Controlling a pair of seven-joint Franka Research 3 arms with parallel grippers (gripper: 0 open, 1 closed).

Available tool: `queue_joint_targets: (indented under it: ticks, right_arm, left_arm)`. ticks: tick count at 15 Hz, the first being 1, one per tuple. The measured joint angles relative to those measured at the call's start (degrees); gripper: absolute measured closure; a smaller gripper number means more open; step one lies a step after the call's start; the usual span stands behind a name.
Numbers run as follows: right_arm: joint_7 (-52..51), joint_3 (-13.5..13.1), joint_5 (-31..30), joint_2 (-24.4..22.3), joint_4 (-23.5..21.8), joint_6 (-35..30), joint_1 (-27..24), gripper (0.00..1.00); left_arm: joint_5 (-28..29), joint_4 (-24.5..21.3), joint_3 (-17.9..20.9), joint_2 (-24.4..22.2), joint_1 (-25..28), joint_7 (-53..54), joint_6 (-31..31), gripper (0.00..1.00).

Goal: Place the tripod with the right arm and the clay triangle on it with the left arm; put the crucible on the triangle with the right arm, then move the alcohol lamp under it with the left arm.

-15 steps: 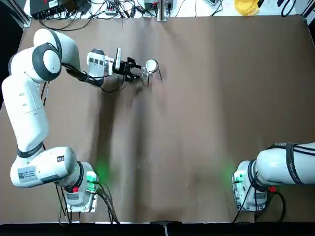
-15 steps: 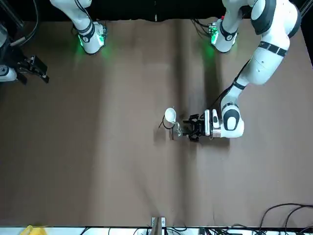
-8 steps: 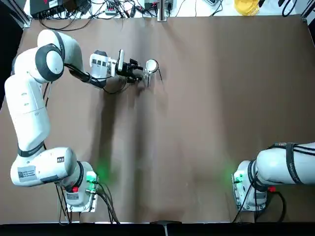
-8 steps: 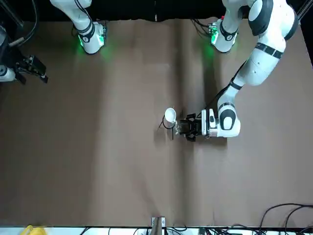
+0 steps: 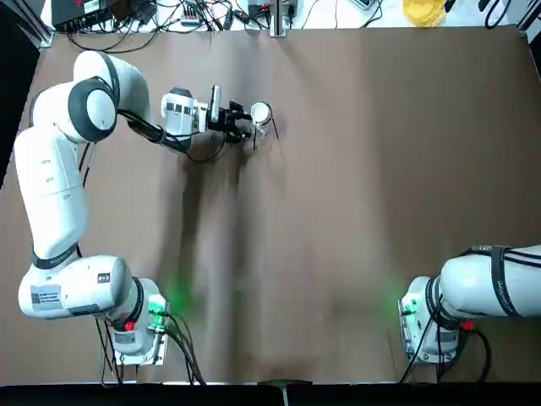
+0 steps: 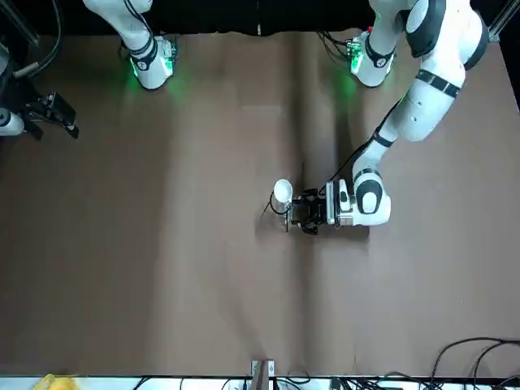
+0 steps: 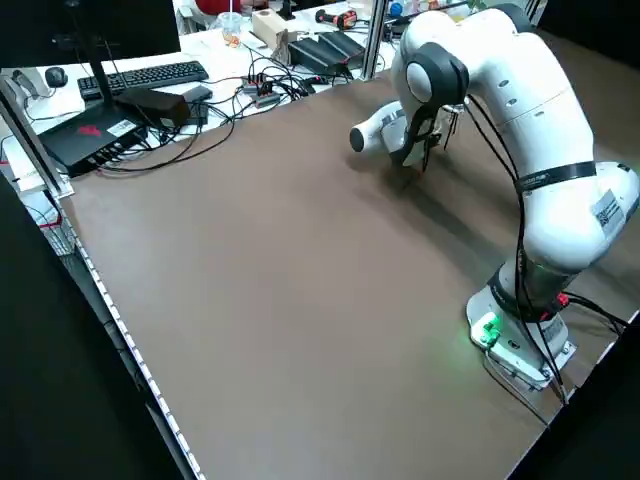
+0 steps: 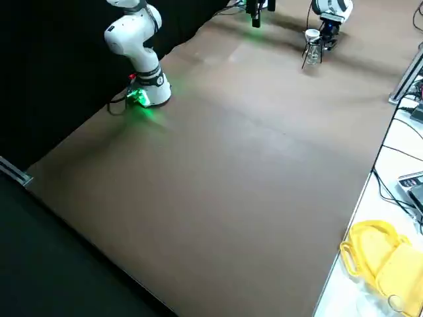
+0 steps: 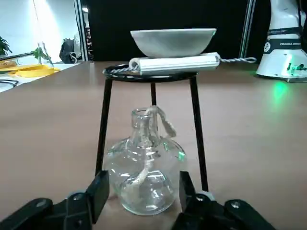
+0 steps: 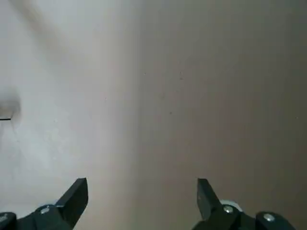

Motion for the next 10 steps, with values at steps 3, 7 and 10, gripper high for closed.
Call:
queue_joint_targets:
  ticks: [3, 7, 10]
  right_arm:
    - [0.0, 0.0, 0.0, 0.0, 0.0, 0.0, -0.2, 0.00]
    - [0.0, 0.0, 0.0, 0.0, 0.0, 0.0, -0.3, 0.00]
    - [0.0, 0.0, 0.0, 0.0, 0.0, 0.0, -0.3, 0.00]
  left_arm:
    - [-1.6, 0.5, 0.0, 0.1, -1.6, -0.1, 1.1, 0.33]
    - [-2.5, 0.6, 0.0, 0.2, -2.0, -0.2, 1.3, 0.33]
    - [-2.8, 0.7, 0.0, 0.3, -2.4, -0.2, 1.5, 0.33]
